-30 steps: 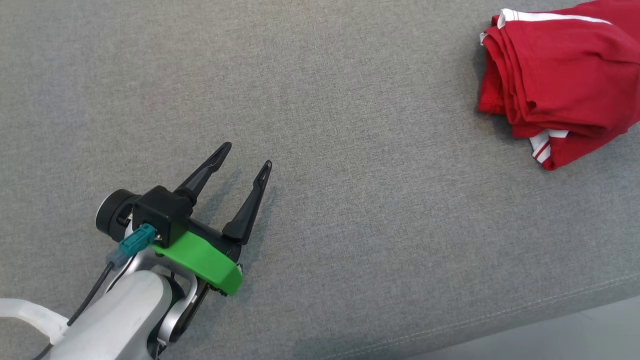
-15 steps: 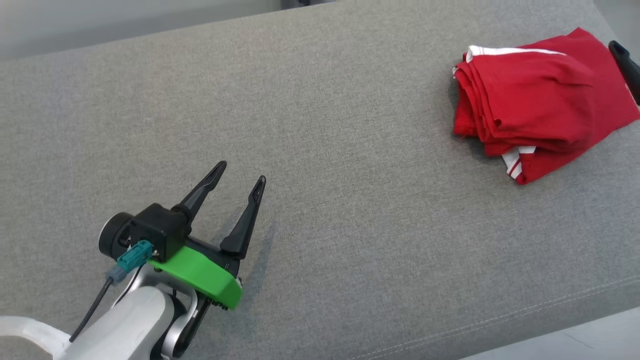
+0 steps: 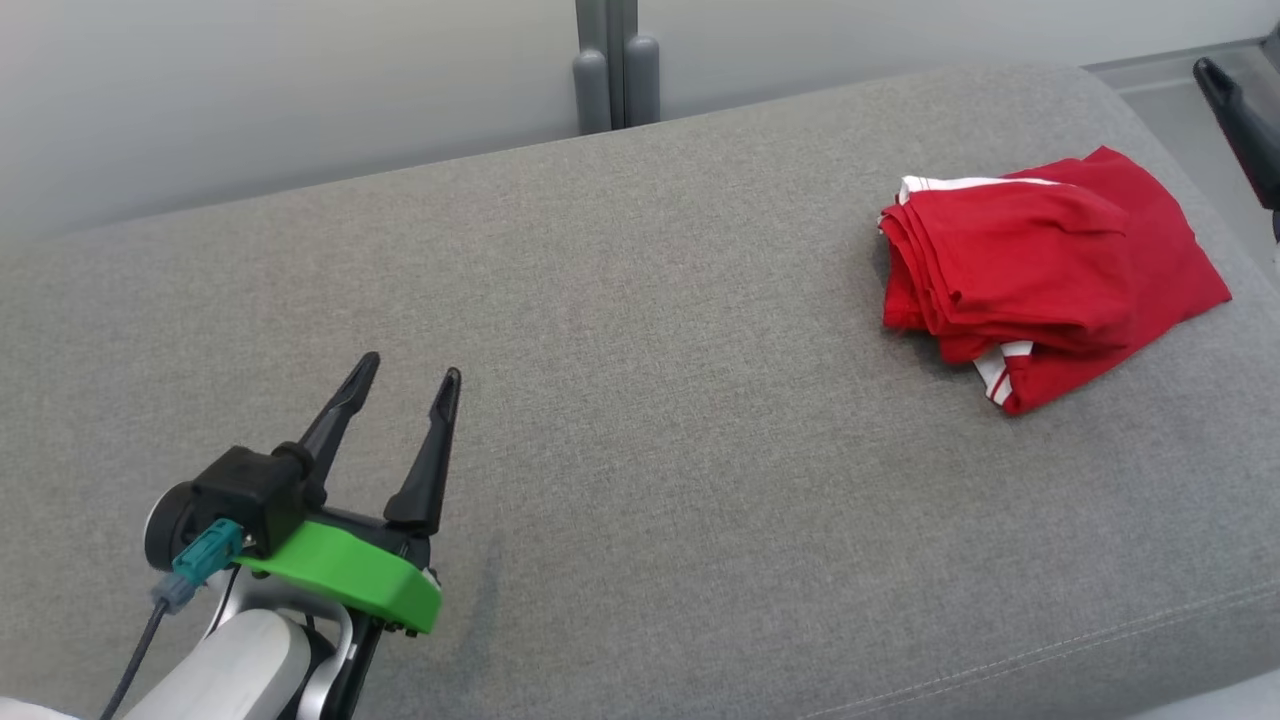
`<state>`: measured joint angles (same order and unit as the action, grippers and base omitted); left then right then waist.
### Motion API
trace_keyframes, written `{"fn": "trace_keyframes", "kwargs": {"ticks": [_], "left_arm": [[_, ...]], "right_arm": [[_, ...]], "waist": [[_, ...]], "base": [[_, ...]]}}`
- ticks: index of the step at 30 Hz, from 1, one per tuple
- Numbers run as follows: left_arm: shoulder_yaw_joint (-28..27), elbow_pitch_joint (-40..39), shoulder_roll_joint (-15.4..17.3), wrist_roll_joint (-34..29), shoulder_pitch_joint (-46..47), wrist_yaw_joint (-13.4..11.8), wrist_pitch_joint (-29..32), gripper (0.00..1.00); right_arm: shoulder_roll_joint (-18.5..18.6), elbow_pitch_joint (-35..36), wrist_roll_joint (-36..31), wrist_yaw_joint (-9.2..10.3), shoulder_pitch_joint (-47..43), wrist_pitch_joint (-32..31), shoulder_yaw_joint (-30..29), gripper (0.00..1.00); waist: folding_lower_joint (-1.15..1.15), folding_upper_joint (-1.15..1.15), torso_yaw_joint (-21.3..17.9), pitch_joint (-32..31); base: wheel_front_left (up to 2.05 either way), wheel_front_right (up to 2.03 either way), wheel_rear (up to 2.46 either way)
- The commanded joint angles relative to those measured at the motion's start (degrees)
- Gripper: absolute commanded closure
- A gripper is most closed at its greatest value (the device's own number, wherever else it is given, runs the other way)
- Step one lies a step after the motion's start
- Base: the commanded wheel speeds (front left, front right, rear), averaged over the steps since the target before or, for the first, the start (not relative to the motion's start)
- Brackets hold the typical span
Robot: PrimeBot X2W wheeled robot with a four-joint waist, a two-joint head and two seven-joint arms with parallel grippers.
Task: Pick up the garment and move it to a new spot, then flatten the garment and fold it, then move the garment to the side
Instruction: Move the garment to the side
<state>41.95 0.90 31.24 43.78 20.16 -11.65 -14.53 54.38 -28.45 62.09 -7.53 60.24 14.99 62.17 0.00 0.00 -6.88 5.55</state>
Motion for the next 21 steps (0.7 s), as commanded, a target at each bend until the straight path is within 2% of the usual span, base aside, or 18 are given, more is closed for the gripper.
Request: {"fn": "trace_keyframes", "kwargs": {"ticks": [1,8,9,11,15,18,21], "left_arm": [[-1.4,-0.2,0.3,0.5,-1.6,-1.0,-0.3,0.00],[-6.4,-1.5,0.2,0.6,-6.1,-3.1,-0.7,0.00],[-6.4,-1.5,0.2,0.6,-6.1,-3.1,-0.7,0.00],[-8.4,-1.9,-0.5,0.1,-7.7,-3.6,-0.7,0.00],[-13.0,-2.3,-2.2,-1.4,-11.2,-3.9,-0.7,0.00],[-16.2,-2.1,-4.4,-3.4,-13.3,-3.0,-0.7,0.00],[-19.2,-1.1,-6.9,-5.4,-15.1,-2.0,-0.7,0.00]], "right_arm": [[0.3,0.9,-2.0,0.08,-3.2,0.2,-3.8,0.00],[-3.6,6.0,-11.3,0.07,-19.5,0.2,-25.2,0.00],[-3.6,6.0,-11.3,0.07,-19.5,0.2,-25.2,0.00],[-6.2,8.2,-14.9,0.07,-25.2,0.2,-32.0,0.00],[-13.1,13.8,-22.7,0.07,-37.2,0.2,-43.8,0.00],[-19.3,18.1,-27.9,0.07,-45.2,0.2,-51.7,0.00],[-26.3,22.3,-33.1,0.05,-53.1,0.2,-56.6,0.00]], "waist": [[0.00,0.00,1.2,-1.8],[0.00,0.00,2.9,-3.6],[0.00,0.00,2.9,-3.6],[0.00,0.00,3.4,-4.0],[0.00,0.00,4.4,-4.5],[0.00,0.00,5.5,-4.9],[0.00,0.00,6.5,-5.4]], "base": [[0.00,0.00,0.00],[0.00,0.00,0.00],[0.00,0.00,0.00],[0.00,0.00,0.00],[0.00,0.00,0.00],[0.00,0.00,0.00],[0.00,0.00,0.00]]}}
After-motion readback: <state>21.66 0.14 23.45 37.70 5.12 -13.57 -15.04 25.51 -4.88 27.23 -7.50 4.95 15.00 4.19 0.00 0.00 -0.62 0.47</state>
